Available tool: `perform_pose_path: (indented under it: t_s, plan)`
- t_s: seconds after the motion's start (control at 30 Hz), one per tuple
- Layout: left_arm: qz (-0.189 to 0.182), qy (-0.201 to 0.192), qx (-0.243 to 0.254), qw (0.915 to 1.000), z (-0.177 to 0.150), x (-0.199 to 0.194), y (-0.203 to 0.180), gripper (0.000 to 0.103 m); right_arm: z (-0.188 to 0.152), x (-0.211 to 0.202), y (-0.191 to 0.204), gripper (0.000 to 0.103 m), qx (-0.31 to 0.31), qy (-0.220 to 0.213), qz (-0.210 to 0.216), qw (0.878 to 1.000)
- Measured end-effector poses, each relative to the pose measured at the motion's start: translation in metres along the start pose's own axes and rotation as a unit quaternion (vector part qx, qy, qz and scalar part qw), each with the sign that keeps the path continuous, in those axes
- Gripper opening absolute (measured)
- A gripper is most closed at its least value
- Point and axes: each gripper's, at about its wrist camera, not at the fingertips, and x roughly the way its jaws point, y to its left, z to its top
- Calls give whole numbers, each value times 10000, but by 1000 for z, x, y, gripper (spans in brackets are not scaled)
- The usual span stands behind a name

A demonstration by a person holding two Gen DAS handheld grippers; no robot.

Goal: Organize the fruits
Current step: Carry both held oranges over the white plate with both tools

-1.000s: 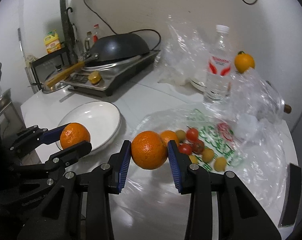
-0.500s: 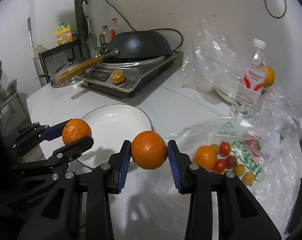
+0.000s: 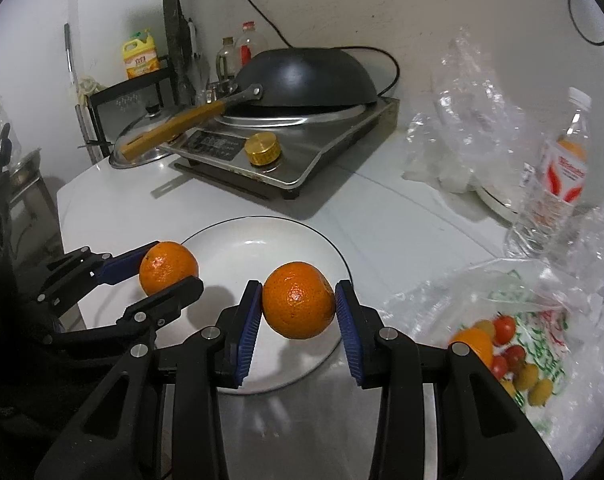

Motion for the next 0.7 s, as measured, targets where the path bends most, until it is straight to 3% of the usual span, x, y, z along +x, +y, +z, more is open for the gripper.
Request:
perform_pose_path:
  t_s: [0.7]
  plan:
    - [25,402,-165,9991,4,35,30,45,24,70,17,39,-49,259,411,9988]
